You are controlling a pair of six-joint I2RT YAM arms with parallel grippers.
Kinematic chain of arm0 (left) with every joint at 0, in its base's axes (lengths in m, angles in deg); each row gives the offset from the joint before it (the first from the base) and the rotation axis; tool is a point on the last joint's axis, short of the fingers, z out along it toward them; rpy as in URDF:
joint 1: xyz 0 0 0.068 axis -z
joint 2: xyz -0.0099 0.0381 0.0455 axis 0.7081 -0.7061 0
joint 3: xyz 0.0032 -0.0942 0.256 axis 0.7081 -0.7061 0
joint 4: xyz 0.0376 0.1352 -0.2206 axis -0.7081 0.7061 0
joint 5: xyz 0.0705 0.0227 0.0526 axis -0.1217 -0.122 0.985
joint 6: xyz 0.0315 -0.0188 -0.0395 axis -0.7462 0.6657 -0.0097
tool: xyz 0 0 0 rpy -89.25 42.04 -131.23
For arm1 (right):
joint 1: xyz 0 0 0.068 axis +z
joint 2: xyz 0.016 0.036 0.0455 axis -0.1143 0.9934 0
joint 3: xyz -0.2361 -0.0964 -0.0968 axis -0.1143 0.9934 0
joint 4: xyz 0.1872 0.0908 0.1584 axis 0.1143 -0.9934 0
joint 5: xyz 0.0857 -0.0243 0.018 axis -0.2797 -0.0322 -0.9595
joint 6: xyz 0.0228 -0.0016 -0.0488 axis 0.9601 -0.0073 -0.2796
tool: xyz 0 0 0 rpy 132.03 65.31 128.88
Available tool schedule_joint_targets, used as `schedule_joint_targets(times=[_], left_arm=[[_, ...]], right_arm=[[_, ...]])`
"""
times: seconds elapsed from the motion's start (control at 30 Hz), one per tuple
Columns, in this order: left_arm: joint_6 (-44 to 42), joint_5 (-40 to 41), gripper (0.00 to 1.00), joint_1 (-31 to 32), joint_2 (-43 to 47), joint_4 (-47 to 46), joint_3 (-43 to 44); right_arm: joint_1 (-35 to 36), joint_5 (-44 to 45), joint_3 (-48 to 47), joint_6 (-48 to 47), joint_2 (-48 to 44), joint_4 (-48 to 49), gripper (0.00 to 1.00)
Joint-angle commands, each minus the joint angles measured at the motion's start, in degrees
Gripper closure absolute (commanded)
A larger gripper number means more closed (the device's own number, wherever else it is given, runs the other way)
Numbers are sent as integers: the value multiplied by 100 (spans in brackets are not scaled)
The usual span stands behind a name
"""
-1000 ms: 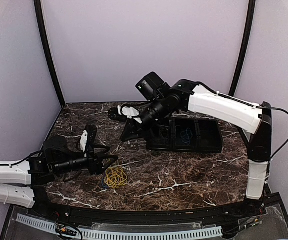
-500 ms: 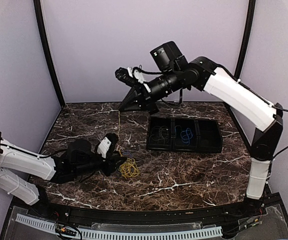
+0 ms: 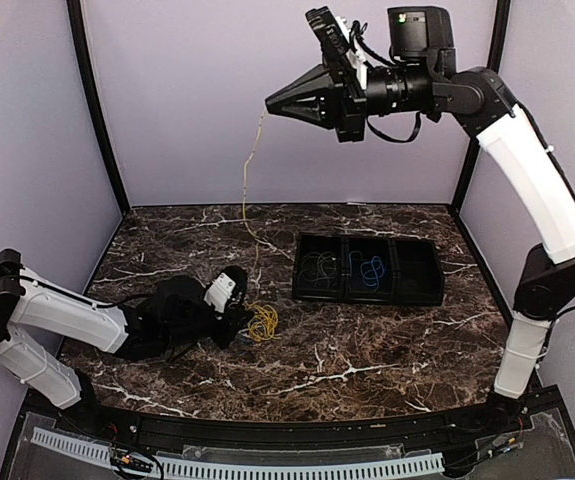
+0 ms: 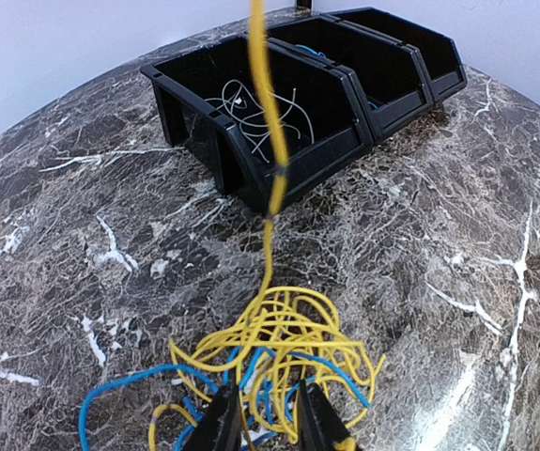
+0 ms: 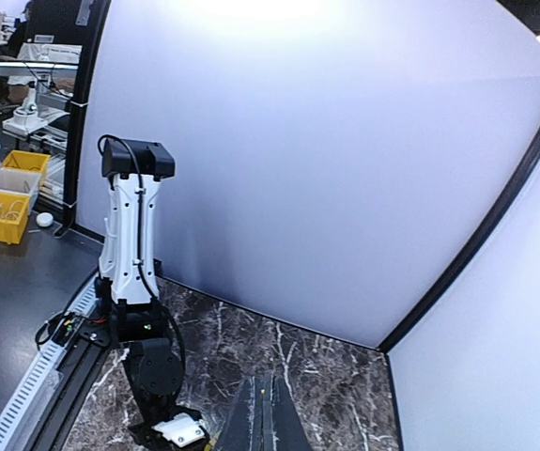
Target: Untangle the cables
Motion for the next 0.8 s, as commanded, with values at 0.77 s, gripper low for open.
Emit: schedule_joint_targets(times=[0.77], left_arm=[[1942, 1370, 82, 15, 1844, 3595, 120]], right_arm=[[-1961, 843, 147, 854, -1507, 1312, 100]])
